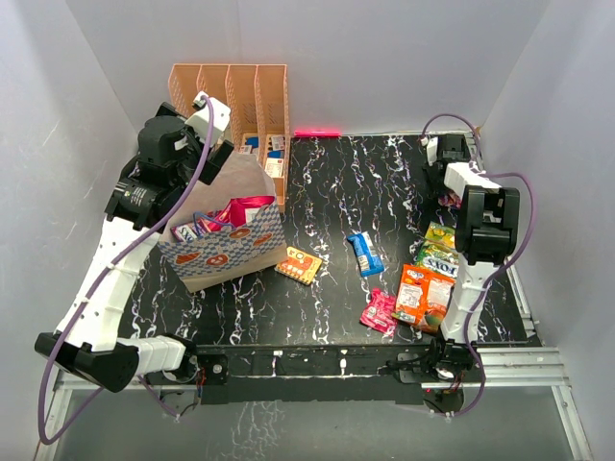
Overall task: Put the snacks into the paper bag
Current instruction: Pick up the snack from the center of the board.
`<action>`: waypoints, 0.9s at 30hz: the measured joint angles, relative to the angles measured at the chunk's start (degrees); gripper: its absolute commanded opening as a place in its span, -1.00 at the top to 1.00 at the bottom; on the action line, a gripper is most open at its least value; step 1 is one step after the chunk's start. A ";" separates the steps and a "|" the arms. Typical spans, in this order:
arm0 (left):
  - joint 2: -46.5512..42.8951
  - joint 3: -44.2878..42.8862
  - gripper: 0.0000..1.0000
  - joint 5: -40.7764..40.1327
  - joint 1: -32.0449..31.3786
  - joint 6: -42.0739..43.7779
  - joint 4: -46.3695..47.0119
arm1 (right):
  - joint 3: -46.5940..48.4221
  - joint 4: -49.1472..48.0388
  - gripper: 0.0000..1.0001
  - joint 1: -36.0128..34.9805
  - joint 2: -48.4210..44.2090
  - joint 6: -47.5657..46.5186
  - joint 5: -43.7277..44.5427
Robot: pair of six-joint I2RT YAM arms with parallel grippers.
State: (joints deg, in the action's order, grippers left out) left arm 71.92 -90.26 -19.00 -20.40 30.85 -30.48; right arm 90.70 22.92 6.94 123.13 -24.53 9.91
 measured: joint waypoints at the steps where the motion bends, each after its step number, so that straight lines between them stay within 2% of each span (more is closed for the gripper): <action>1: 0.00 0.00 -0.97 0.00 0.00 0.00 -0.02 | 0.00 0.07 0.23 0.07 0.00 0.02 -0.11; 6: 0.00 0.00 -0.97 0.00 0.02 0.00 -0.02 | 0.00 1.05 0.53 0.13 -0.94 0.24 -0.79; 13: 0.00 -0.02 -0.97 0.07 0.04 -0.02 -0.02 | -0.07 4.70 0.83 0.33 -4.37 0.90 -4.79; 20: 0.02 -0.87 -0.97 0.39 0.07 -0.33 -0.33 | -0.44 9.09 0.84 0.31 -12.55 1.66 -12.92; 27: 0.09 -5.03 -0.97 2.51 0.07 -2.21 -0.50 | -0.04 13.40 0.84 0.20 -22.32 2.12 -27.41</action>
State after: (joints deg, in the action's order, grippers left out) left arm 72.01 -95.29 -16.49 -20.34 28.64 -30.98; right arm 90.65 36.32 7.14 100.82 -22.41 -17.50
